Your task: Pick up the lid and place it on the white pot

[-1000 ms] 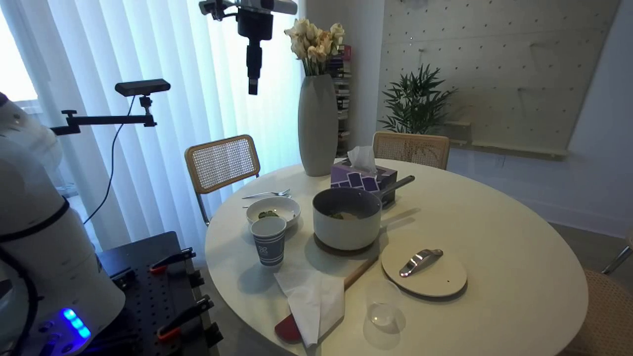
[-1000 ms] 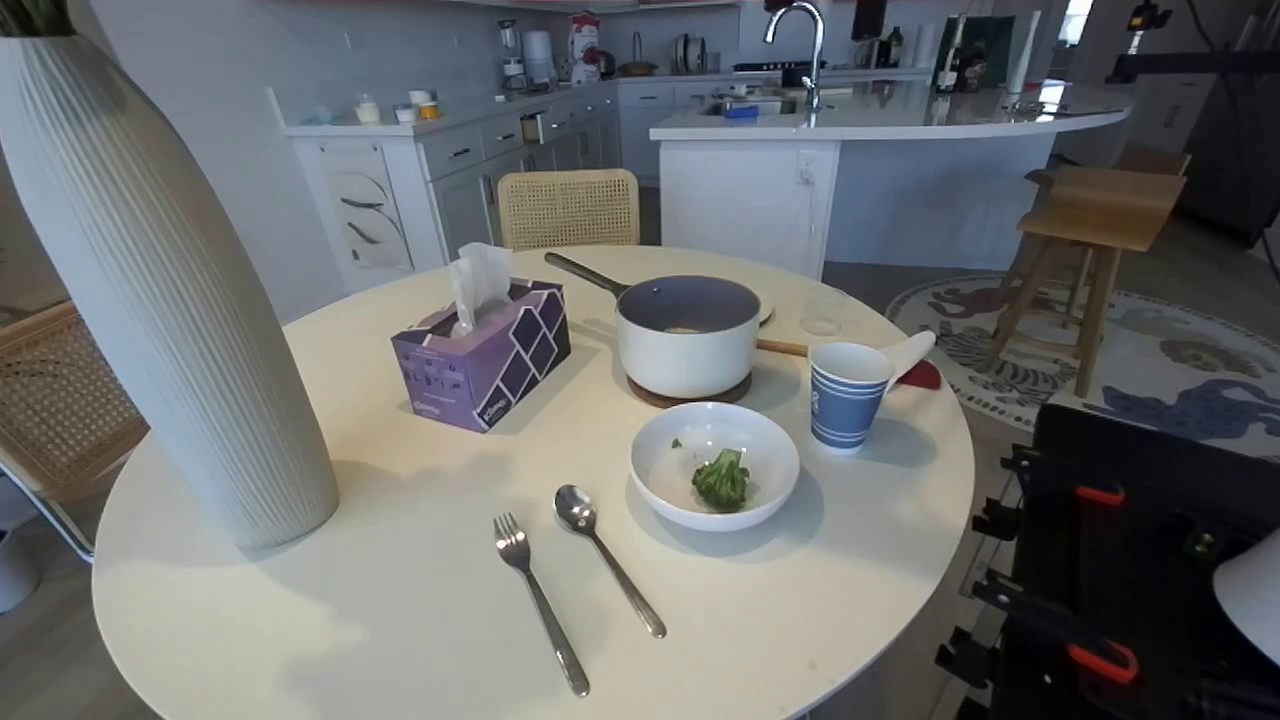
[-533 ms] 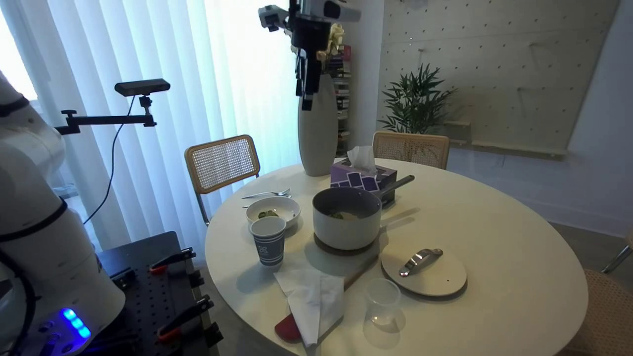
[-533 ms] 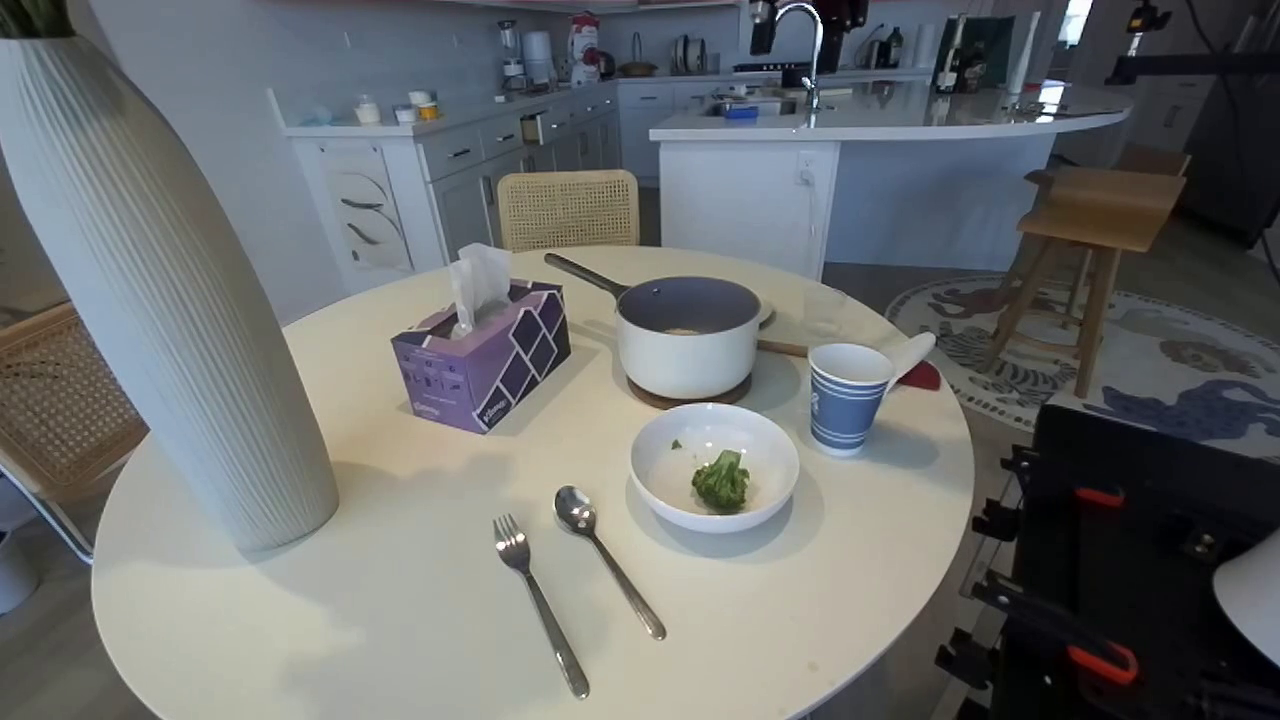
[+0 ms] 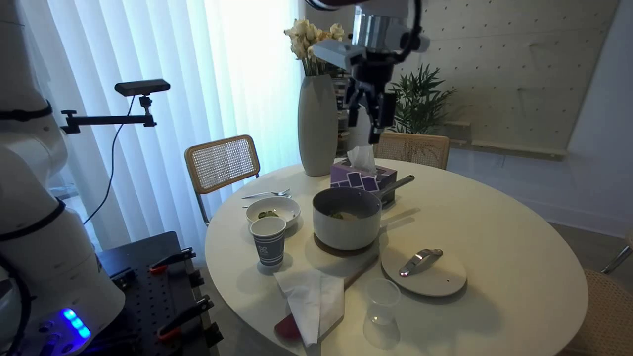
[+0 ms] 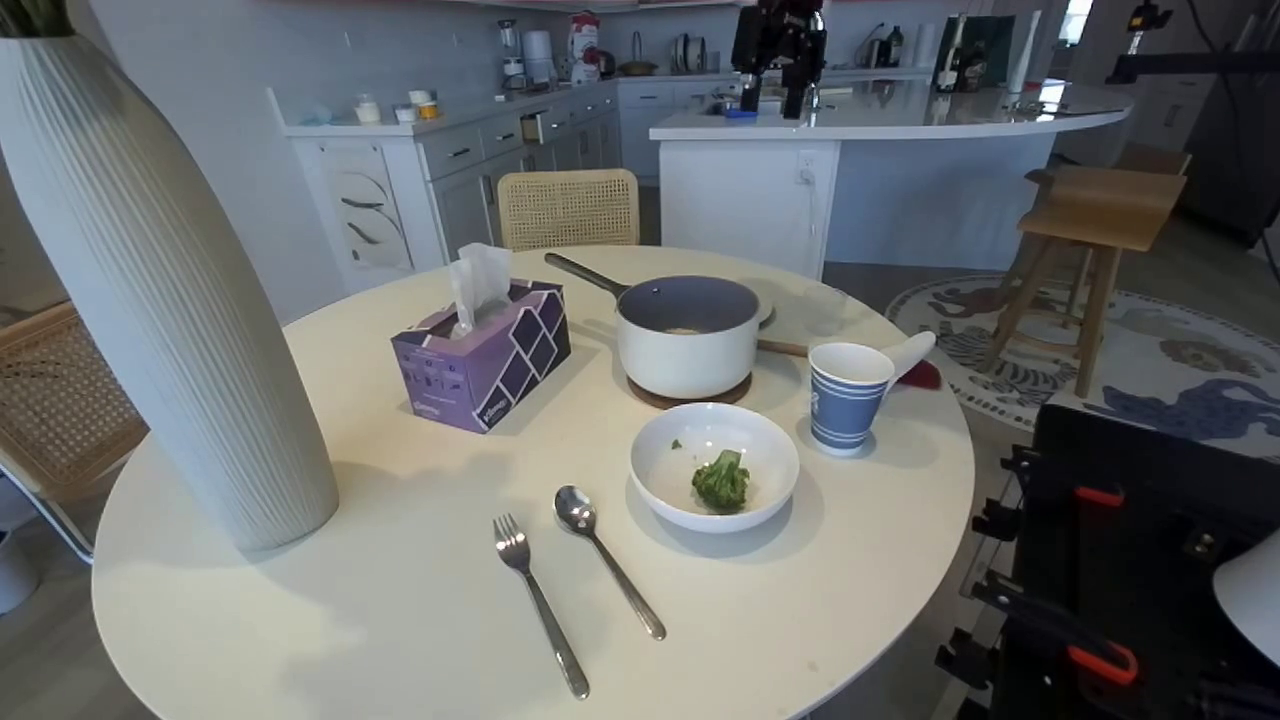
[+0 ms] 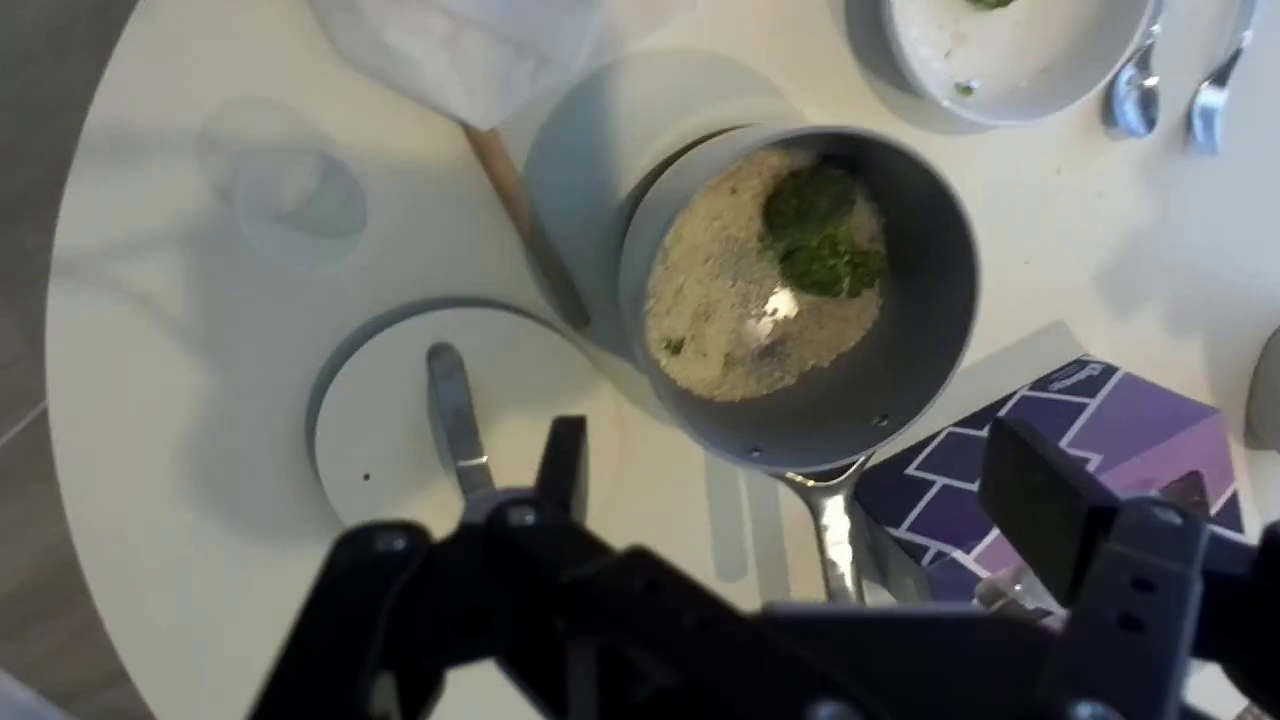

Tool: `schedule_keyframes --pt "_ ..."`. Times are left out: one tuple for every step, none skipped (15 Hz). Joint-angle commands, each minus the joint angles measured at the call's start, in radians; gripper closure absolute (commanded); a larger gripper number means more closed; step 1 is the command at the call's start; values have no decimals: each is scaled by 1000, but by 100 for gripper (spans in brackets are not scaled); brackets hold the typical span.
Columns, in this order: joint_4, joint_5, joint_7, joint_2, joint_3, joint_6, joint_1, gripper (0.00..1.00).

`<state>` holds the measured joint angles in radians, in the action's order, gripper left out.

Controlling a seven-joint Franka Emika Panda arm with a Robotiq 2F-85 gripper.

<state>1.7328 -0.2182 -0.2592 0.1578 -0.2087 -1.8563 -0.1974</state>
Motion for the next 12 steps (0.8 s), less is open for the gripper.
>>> schedule_keyframes --pt "-142 -12 -143 174 4 -99 -70 0" --pt "-172 -22 -182 217 10 -134 -98 0" --pt "-202 -33 -211 256 19 -164 -123 0" --pt "-224 -53 -241 293 30 -213 -150 0" --pt "-243 -71 -264 327 44 -259 -174 0" --pt "-264 -92 -283 362 62 -296 -198 0" --pt "-285 -105 -300 393 80 -325 -219 0" --pt "-301 -116 -315 420 99 -347 -238 0" --pt "-311 -119 -328 442 117 -368 -252 0" --pt "-322 -118 -338 465 133 -383 -264 0" --pt "-325 -112 -351 481 147 -397 -271 0" --pt "-331 -107 -357 498 159 -409 -277 0"
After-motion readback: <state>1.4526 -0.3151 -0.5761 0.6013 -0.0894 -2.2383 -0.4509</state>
